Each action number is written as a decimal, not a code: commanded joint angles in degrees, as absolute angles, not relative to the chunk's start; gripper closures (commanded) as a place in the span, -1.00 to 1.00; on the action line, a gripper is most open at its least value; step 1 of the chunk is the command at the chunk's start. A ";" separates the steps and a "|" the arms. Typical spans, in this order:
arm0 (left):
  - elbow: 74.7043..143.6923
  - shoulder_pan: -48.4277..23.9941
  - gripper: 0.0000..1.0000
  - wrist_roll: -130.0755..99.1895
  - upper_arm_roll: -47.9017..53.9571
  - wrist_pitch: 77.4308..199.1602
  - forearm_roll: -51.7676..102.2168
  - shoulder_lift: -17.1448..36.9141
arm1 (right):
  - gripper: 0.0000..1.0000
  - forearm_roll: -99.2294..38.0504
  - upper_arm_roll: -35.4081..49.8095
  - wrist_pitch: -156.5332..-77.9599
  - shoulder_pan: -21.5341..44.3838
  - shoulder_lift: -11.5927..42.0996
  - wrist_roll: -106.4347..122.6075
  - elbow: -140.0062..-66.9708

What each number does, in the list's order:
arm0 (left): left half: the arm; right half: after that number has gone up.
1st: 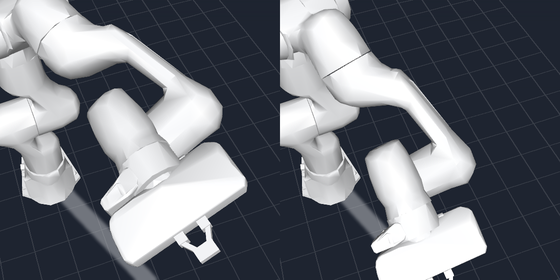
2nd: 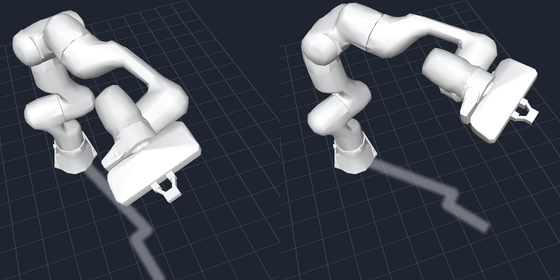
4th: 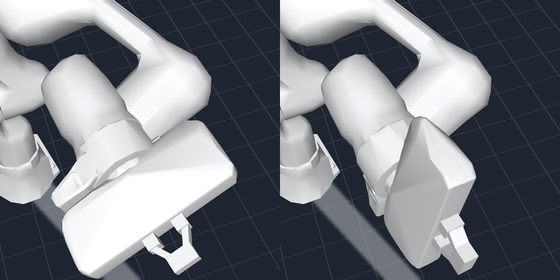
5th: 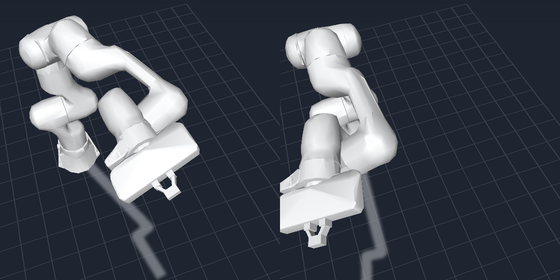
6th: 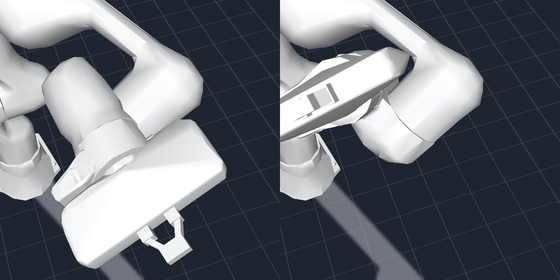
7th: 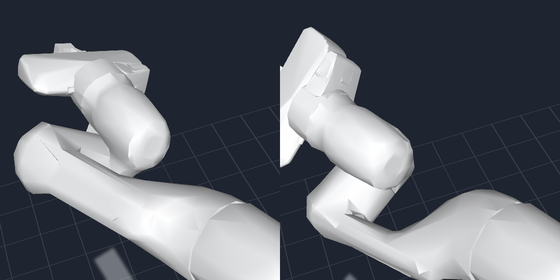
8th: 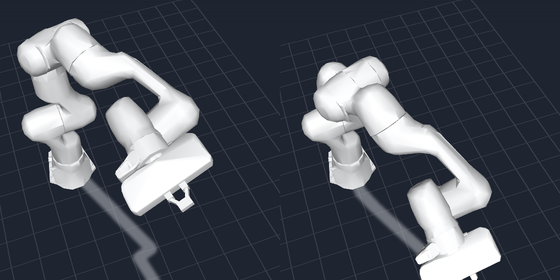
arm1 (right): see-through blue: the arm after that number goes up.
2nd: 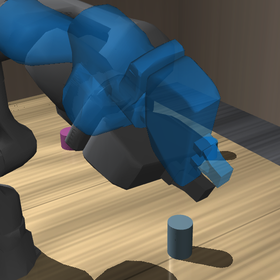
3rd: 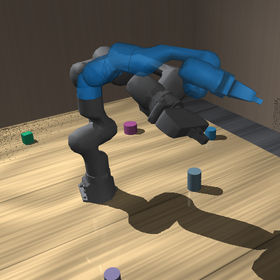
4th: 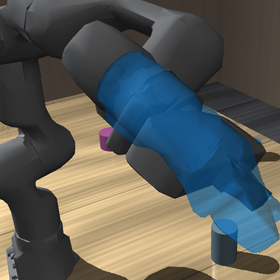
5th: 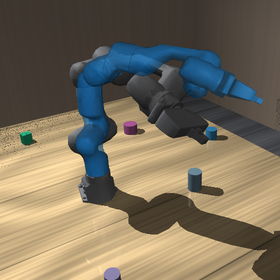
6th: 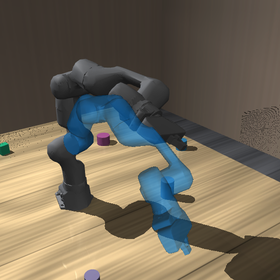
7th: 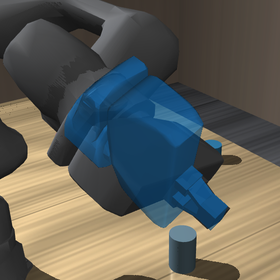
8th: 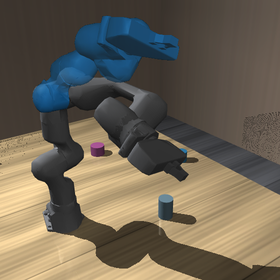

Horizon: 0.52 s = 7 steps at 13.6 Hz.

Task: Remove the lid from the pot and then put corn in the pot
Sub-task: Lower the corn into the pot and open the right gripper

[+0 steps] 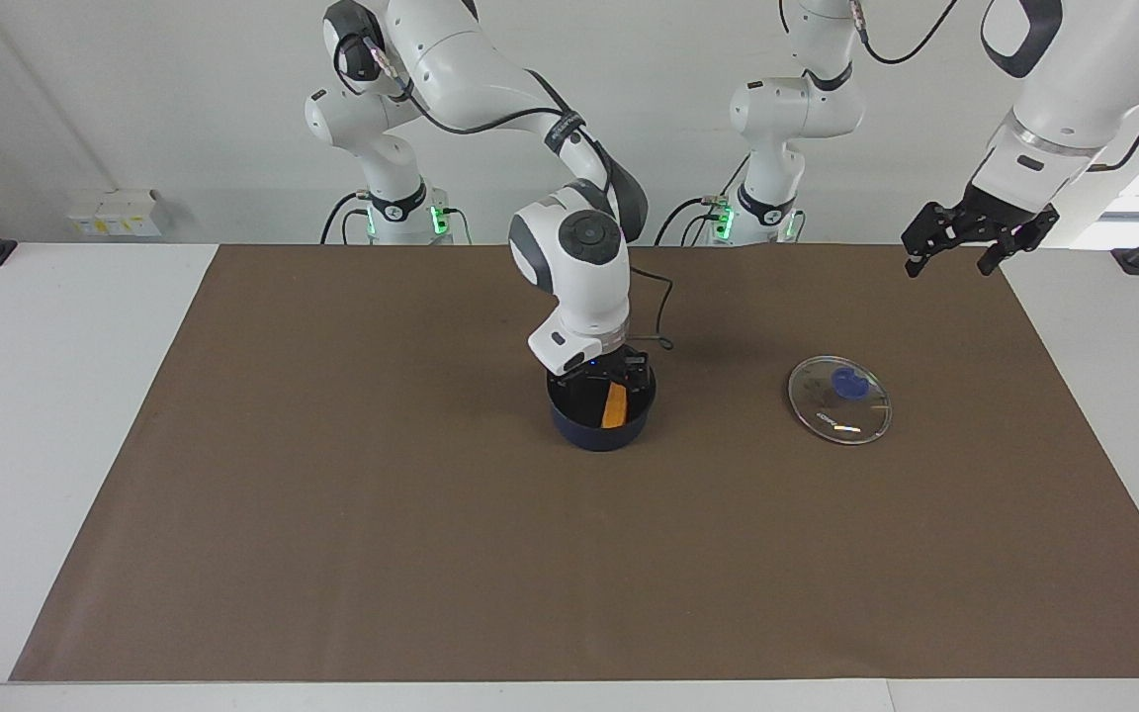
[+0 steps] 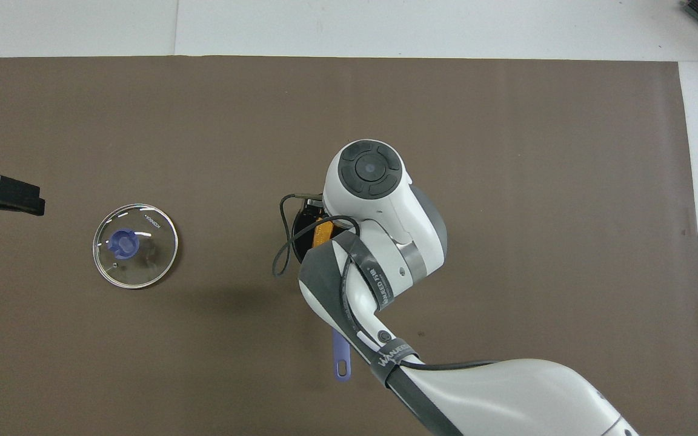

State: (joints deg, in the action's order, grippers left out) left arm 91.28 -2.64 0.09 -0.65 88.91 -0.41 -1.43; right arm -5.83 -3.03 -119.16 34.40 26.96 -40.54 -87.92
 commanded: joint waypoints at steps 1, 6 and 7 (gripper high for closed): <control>93.08 -2.29 -1.00 0.44 -0.62 89.38 0.09 -2.99 | -1.00 -5.19 -2.46 -118.05 29.02 20.32 -40.26 -89.38; 93.08 -2.29 -1.00 0.44 -0.62 89.38 0.09 -2.99 | -1.00 -2.02 -2.46 -107.69 21.37 13.20 -29.03 -89.30; 93.08 -2.29 -1.00 0.44 -0.62 89.38 0.09 -2.99 | -1.00 -2.02 -2.46 -105.40 19.79 11.62 -26.92 -89.30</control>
State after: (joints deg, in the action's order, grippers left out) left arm 91.28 -2.64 0.09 -0.65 88.91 -0.41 -1.43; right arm -2.91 -3.31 -108.37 22.50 14.94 -30.78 -87.80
